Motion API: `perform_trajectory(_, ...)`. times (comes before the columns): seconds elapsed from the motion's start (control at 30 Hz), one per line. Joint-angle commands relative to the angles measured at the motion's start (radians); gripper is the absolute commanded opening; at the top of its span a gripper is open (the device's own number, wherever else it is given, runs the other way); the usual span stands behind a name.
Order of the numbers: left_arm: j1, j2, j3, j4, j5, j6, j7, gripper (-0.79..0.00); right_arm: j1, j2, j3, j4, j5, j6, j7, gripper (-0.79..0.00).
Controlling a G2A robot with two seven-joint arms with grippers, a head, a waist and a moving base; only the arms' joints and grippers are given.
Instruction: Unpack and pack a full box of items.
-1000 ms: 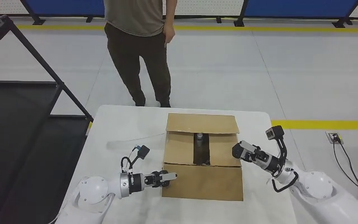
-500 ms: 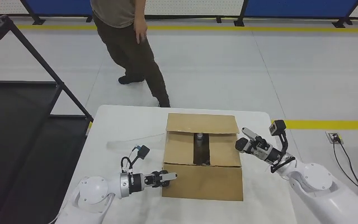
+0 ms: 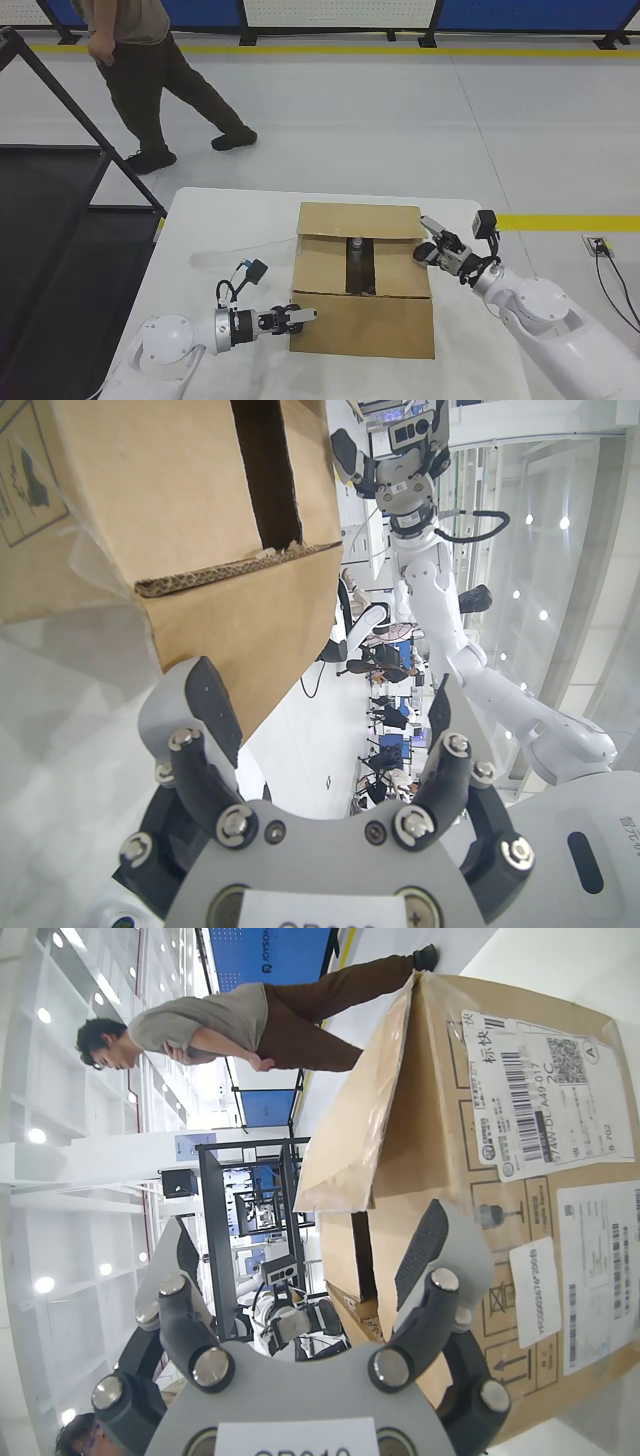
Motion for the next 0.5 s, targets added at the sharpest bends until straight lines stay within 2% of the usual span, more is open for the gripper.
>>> perform_trajectory(0.0,0.000,0.000,0.000,0.000,0.000,0.000,0.000,0.000,0.016,-0.015,-0.008,0.011,0.006,-0.003,-0.017,0.000)
perform_trajectory(0.27,0.000,0.000,0.000,0.000,0.000,0.000,0.000,0.000,0.099,-0.077,-0.031,0.060,0.062,0.013,-0.078,0.000)
perform_trajectory(0.47,0.000,0.000,0.000,0.000,0.000,0.000,0.000,0.000,0.177,-0.125,-0.049,0.120,0.112,0.026,-0.081,0.000)
